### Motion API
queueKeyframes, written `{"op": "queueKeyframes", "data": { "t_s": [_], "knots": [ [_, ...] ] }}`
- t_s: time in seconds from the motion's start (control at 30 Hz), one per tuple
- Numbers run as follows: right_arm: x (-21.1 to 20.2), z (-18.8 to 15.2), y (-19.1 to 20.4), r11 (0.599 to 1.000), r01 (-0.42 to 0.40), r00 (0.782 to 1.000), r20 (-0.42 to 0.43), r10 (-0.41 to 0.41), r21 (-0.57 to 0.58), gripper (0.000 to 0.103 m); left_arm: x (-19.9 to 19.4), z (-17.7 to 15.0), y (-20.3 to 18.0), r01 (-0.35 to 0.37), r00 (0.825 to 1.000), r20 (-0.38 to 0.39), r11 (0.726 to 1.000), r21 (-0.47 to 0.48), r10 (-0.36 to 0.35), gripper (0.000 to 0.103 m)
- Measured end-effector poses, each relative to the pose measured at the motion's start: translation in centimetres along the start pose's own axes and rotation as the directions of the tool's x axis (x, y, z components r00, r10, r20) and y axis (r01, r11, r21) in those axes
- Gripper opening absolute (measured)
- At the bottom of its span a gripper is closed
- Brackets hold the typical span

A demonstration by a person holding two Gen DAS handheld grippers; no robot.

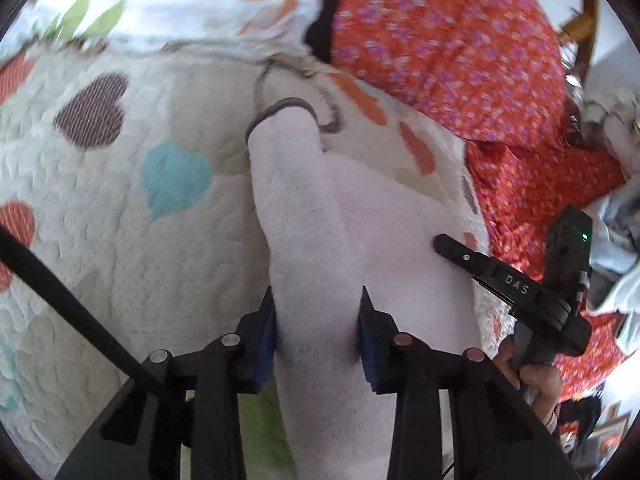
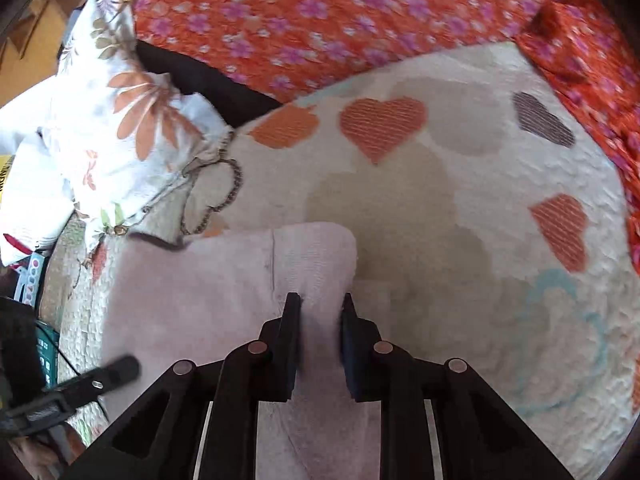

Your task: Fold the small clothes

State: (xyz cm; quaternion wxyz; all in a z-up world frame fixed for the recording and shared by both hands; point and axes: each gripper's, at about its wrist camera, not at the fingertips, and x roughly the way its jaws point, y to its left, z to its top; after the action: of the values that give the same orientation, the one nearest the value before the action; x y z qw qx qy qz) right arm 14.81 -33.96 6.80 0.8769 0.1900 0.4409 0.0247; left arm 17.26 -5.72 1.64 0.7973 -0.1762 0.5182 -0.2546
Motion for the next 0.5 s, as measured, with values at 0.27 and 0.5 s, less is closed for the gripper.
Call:
{"op": "queueKeyframes", "data": {
  "t_s": [0.27,0.5],
  "knots": [
    [-2.3,-1.1,0.7,0.982,0.172,0.984,0.058,-0.168,-0.074,0.049,-3.4,-0.7,-1.3,-0.042,0.996,0.076,0.998,0.045,0.039,0.050],
    [-8.4,-4.6,1.0,0.982,0.168,0.981,0.113,-0.157,-0.090,0.056,-13.0,-5.9,-6.3,-0.354,0.855,0.445,0.927,0.127,0.266,0.089]
  ]
}}
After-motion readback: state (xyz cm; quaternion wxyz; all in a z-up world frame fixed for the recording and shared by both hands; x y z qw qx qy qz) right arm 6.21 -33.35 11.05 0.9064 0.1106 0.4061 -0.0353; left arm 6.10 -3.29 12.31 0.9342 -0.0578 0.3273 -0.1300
